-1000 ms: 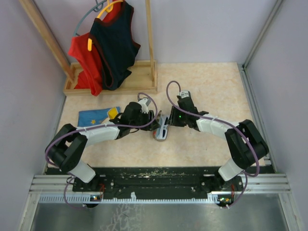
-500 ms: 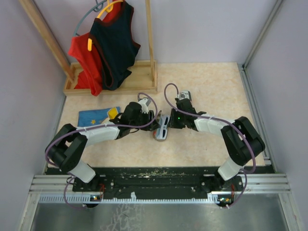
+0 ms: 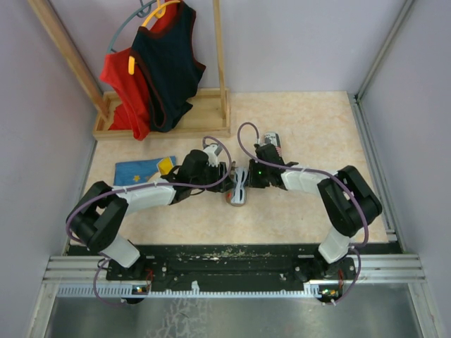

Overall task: Organize the sunglasses
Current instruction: Place the sunglasses in the sunglasses case.

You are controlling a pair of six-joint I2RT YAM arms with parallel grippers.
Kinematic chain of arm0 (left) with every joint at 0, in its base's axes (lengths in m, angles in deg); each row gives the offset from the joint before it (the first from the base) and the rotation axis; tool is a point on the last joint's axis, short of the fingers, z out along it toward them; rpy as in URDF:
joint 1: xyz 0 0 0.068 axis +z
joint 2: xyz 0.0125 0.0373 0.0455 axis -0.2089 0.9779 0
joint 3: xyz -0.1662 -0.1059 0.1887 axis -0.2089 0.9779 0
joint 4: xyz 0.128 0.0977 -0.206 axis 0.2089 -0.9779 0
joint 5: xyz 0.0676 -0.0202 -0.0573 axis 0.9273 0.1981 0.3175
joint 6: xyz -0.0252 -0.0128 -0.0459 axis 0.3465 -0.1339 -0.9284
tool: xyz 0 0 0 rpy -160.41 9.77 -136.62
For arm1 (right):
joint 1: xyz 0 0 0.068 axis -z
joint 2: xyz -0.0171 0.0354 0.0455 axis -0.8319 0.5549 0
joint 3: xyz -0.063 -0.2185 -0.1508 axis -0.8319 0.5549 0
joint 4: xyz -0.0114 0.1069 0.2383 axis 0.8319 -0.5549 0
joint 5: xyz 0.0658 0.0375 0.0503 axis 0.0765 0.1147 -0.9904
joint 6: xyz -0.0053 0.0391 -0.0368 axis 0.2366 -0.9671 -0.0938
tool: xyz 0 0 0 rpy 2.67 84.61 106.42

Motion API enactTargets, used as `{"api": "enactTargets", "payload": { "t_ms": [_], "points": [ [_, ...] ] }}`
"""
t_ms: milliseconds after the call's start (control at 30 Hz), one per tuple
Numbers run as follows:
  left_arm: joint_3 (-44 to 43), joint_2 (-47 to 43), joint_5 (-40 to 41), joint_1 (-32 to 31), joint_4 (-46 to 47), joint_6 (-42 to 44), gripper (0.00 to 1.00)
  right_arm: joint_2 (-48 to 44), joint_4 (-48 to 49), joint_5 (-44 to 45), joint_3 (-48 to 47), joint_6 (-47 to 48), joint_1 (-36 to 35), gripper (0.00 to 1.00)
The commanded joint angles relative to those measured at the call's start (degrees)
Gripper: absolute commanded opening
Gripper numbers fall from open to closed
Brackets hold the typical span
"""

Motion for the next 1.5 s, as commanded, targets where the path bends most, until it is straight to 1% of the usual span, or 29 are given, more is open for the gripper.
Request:
{"api": "enactTargets", "payload": {
  "t_ms": [0,200,300,367,600,733,800,867,1033,1100,1233,1467],
  "points": [
    [-1.4,-0.4,-1.2,-1.0,0.1,-0.4,0.52,1.6,1.4,1.5,-2.7,1.1,-1.0,0.17],
    [-1.5,-0.5,-1.0,-1.3,0.0,-0.4,0.52,1.7,0.1,2.8,-3.1,1.7,-1.2,0.17],
    [-1.6,-0.8,-0.5,-1.3,-0.6,-0.3,0.52,0.3,-0.2,3.2,-3.0,1.9,-1.2,0.17],
    [-1.9,-1.2,-0.1,-1.3,-1.4,0.0,0.52,-2.8,-0.2,3.4,-2.7,1.8,-1.2,0.19],
    [-2.8,-2.5,1.8,-1.3,-3.2,1.1,0.54,-10.2,-0.3,3.5,-1.0,1.8,-1.0,0.32],
    [-3.3,-2.6,1.6,-1.3,-3.6,1.2,0.56,-13.5,0.0,6.1,1.8,0.8,-0.6,0.34],
    [-3.2,-2.8,1.4,-1.4,-3.6,1.0,0.57,-14.3,0.1,8.0,3.4,-0.1,0.3,0.33],
    [-3.3,-3.0,1.3,-1.3,-3.6,0.8,0.58,-13.8,0.7,8.1,4.6,-0.7,1.3,0.3],
    [-3.5,-2.5,1.0,-1.3,-3.5,0.5,0.57,-9.6,1.0,6.3,3.8,-0.3,1.7,0.17],
    [-3.6,-2.4,0.9,-1.3,-3.4,0.4,0.55,-7.8,2.1,4.7,3.4,-0.4,1.7,0.14],
    [-3.7,-2.4,0.8,-1.4,-3.3,0.3,0.54,-4.6,3.4,2.2,2.1,-0.5,1.8,0.11],
    [-3.9,-1.9,0.3,-1.5,-3.4,0.2,0.52,-1.1,5.8,-1.3,1.5,-0.8,1.7,0.11]
  ]
}}
